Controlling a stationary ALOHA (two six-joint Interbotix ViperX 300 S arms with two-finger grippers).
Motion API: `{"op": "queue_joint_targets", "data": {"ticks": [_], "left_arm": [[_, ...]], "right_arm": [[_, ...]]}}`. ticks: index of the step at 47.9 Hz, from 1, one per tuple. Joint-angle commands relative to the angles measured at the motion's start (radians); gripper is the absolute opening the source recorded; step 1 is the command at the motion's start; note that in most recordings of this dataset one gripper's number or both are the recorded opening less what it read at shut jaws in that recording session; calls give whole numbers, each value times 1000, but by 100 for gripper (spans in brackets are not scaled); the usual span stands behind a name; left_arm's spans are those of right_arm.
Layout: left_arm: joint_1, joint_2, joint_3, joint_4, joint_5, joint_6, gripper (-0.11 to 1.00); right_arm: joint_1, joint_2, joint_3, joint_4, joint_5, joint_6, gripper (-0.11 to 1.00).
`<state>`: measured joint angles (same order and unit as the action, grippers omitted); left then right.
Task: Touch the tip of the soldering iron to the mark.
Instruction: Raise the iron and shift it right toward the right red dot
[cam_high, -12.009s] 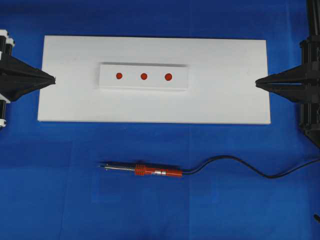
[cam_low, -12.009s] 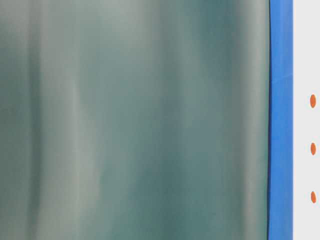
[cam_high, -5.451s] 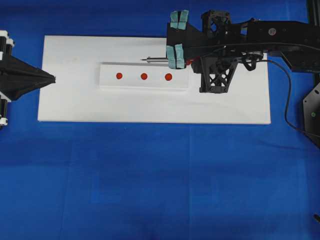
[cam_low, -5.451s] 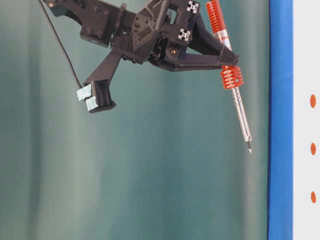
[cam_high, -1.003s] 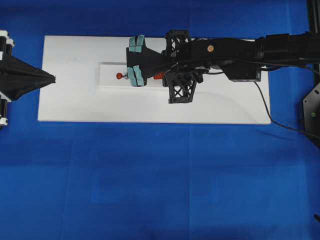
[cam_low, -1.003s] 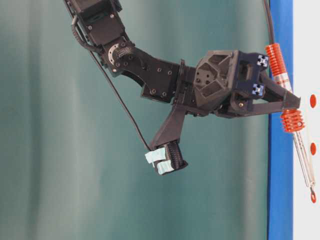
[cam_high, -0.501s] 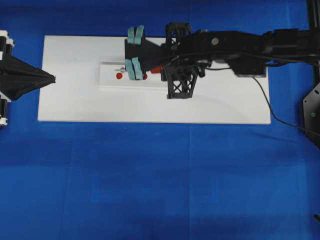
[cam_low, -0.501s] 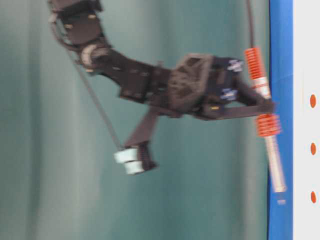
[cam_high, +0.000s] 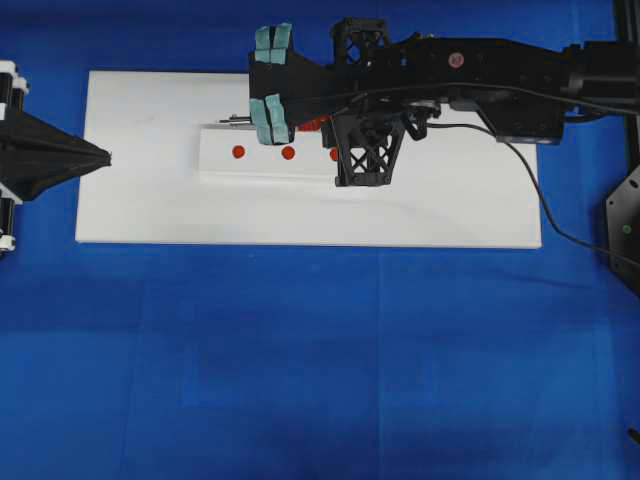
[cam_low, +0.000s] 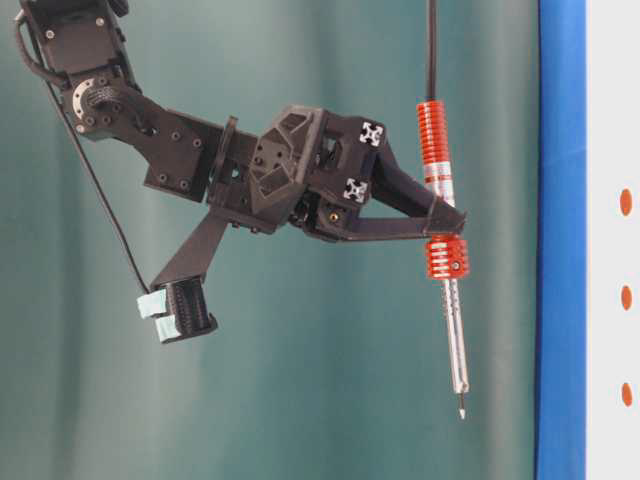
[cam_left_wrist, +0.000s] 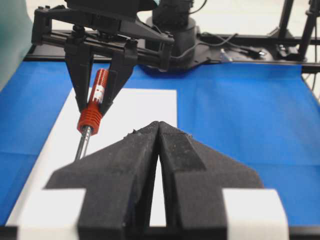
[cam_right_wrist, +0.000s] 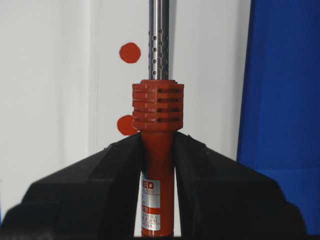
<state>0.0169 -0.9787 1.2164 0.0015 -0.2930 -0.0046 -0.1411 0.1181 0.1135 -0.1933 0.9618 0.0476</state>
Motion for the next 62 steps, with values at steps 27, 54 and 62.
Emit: {"op": "queue_joint_targets", "data": {"ticks": [27,54,62], "left_arm": [[3,3,-12,2,-9,-2,0],[3,3,-11,0,-9,-2,0],[3,3,-12,0,-9,-2,0]], "right_arm": [[-18,-178,195,-2,-5,2,6],[-23,-195,218,0,-28,8,7],[-25,-169,221,0,-37,8,7]]}}
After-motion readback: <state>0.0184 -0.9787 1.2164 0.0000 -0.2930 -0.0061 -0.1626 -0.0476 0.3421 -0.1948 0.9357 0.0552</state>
